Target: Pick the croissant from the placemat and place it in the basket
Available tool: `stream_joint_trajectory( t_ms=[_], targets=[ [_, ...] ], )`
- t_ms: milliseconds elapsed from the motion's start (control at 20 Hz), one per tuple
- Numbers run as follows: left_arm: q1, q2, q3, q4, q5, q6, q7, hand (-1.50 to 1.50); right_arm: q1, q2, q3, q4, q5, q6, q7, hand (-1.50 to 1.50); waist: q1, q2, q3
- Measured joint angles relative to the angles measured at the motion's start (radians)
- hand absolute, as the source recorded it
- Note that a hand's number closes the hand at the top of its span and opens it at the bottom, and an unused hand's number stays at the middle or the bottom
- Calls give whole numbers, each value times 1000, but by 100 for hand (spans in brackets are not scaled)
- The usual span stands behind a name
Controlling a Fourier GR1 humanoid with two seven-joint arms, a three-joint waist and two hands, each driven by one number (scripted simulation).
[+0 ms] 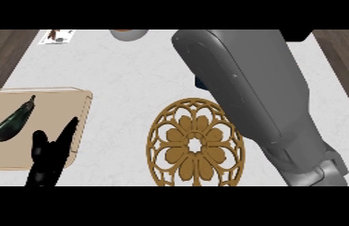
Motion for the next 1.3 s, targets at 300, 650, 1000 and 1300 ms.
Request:
stream_joint_trajectory(
  t_ms=[300,650,1000,1300],
  targets=[
    [10,-8,3,-9,-14,3,-19,0,2,-51,-97,79,-2,19,-53,150,-1,3,-1],
    [2,-20,7,-5,-28,6,-13,0,39,-85,-180,164,-28,-12,-133,150,1,5,1],
    [5,-27,15,-8,-30,-3,-14,0,125,-74,-279,164,-101,-129,-207,150,0,6,0],
    [2,-28,26,-2,-28,-18,-16,0,216,-76,-323,182,-163,-216,-310,150,0,5,1]
  ],
)
